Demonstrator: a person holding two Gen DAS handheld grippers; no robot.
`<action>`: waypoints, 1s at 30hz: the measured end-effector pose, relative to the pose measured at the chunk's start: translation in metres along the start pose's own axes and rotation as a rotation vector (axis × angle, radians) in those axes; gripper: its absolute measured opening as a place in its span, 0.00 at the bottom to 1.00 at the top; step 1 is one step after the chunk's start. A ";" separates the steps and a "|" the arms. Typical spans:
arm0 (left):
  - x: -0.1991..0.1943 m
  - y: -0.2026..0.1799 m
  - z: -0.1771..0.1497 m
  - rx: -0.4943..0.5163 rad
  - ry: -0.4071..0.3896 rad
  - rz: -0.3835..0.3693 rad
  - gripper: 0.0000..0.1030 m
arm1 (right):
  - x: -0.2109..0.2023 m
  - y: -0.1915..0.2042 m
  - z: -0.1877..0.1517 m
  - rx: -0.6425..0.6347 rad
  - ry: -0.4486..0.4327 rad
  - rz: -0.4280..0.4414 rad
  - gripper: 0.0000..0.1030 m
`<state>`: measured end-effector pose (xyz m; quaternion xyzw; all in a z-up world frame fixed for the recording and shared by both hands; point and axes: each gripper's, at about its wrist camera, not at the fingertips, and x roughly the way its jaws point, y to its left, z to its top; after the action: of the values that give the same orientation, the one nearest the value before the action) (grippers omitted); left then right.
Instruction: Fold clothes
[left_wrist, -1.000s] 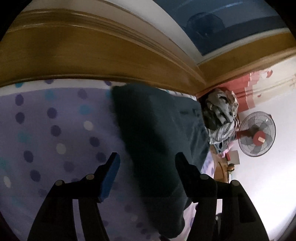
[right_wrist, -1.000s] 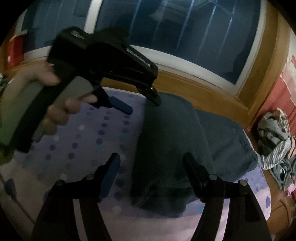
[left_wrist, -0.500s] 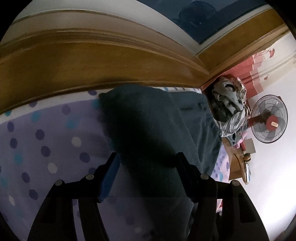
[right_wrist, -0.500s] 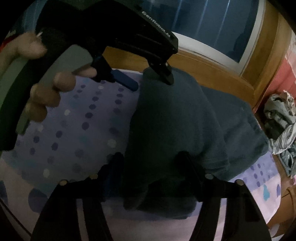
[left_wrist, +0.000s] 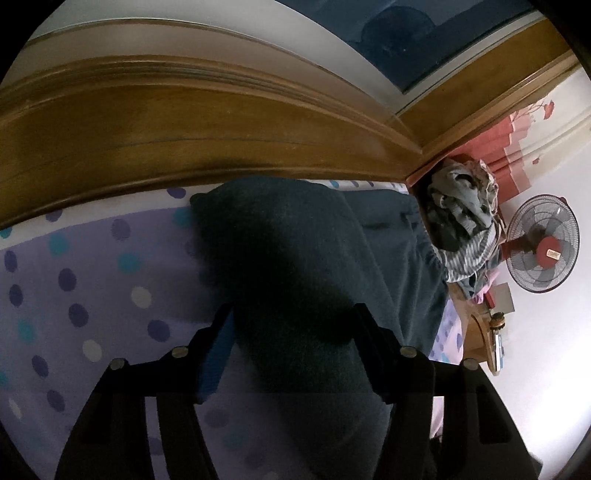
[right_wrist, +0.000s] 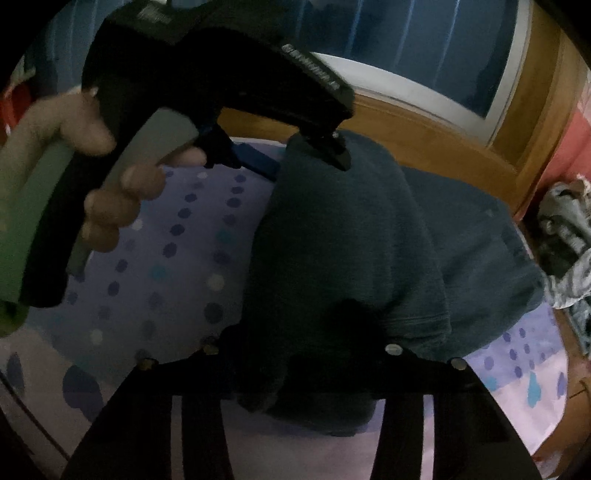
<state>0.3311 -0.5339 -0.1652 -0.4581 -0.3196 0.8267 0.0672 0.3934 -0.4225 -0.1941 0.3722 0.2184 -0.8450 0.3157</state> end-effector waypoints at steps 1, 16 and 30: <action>-0.001 -0.001 0.000 -0.006 -0.003 -0.001 0.53 | -0.002 -0.005 0.001 0.011 -0.005 0.026 0.39; -0.008 -0.104 0.021 0.037 -0.105 0.029 0.46 | -0.057 -0.123 0.005 0.190 -0.153 0.304 0.26; 0.046 -0.193 0.025 0.114 -0.111 0.097 0.46 | -0.047 -0.237 -0.034 0.367 -0.165 0.378 0.26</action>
<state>0.2499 -0.3749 -0.0752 -0.4218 -0.2525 0.8701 0.0352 0.2694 -0.2174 -0.1475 0.3872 -0.0381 -0.8241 0.4118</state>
